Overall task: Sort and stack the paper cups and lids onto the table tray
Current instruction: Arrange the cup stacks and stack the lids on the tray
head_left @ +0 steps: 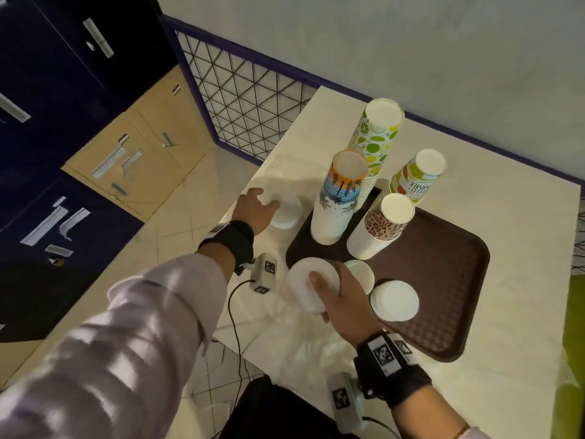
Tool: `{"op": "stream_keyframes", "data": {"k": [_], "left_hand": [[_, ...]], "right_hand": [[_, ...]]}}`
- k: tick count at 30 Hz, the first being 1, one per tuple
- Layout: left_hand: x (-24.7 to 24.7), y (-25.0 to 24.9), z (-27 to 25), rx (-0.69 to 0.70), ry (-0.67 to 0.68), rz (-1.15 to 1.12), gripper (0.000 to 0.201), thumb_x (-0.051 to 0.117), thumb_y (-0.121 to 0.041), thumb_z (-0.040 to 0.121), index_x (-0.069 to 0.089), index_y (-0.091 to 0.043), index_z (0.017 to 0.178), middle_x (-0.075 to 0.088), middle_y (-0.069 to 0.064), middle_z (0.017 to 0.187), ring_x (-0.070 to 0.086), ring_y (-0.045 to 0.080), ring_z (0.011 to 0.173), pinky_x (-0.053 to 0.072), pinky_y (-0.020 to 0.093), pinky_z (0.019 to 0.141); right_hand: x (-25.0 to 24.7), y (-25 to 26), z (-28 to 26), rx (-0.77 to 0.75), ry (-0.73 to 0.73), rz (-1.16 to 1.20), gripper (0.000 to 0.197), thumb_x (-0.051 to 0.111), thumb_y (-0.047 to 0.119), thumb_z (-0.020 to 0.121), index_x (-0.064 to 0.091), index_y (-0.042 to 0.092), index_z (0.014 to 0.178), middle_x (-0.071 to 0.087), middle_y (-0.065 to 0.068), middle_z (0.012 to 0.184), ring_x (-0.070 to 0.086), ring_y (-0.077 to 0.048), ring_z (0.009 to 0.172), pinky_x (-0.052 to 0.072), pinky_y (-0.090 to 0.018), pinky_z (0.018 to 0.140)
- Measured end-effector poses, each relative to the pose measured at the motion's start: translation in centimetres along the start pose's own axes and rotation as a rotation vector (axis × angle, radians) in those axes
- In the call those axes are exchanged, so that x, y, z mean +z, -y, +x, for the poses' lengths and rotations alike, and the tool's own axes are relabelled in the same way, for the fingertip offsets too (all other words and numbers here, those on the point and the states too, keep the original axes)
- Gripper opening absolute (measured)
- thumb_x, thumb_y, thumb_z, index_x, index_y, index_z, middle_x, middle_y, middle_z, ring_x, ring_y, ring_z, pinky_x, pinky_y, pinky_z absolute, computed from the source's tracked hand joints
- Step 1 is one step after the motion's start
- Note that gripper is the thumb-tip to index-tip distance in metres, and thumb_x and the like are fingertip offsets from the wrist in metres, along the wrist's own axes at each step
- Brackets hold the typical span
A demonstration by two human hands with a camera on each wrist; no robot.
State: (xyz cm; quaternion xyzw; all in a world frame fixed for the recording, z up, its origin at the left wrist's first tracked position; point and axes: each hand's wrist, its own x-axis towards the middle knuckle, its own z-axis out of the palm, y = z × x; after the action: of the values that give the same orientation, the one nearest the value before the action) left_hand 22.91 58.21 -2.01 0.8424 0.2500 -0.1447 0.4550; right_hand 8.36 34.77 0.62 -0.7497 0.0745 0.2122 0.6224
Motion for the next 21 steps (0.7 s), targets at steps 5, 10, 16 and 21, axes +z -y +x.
{"op": "stream_keyframes", "data": {"k": [5,10,16,21], "left_hand": [[1.9,-0.9,1.9,-0.023,0.086,0.231,0.085,0.065,-0.06,0.093,0.036,-0.012,0.158,0.043,0.014,0.16,0.046,0.035,0.143,0.037,0.046,0.119],[2.8,-1.4,2.3,-0.005,0.084,0.295,0.098,0.075,-0.06,0.087,0.033,-0.008,0.158,0.044,0.013,0.16,0.045,0.034,0.144,0.037,0.043,0.119],[3.3,-1.5,3.3,-0.051,0.118,0.42,0.113,0.083,-0.069,0.072,0.037,-0.01,0.156,0.05,0.014,0.154,0.05,0.037,0.138,0.042,0.048,0.116],[3.5,-1.3,3.9,-0.054,0.142,0.509,0.117,0.079,-0.075,0.071,0.034,-0.009,0.157,0.047,0.017,0.156,0.046,0.04,0.141,0.036,0.051,0.119]], "right_hand": [[-1.0,-0.2,-0.5,-0.02,-0.036,-0.048,0.038,0.062,0.06,0.09,0.058,0.037,0.119,0.069,0.006,0.103,0.068,-0.013,0.084,0.049,-0.021,0.062],[-1.9,0.2,-0.5,0.018,-0.044,-0.055,0.019,0.062,0.052,0.095,0.054,0.045,0.111,0.067,0.007,0.103,0.067,-0.014,0.083,0.049,-0.023,0.062],[-2.5,0.3,-0.4,0.016,-0.059,-0.056,0.015,0.061,0.051,0.096,0.052,0.048,0.108,0.065,0.005,0.104,0.066,-0.016,0.083,0.049,-0.022,0.059],[-2.7,-0.2,-0.1,0.013,-0.068,-0.072,0.017,0.06,0.054,0.096,0.052,0.049,0.11,0.066,0.005,0.105,0.065,-0.016,0.081,0.05,-0.022,0.059]]}}
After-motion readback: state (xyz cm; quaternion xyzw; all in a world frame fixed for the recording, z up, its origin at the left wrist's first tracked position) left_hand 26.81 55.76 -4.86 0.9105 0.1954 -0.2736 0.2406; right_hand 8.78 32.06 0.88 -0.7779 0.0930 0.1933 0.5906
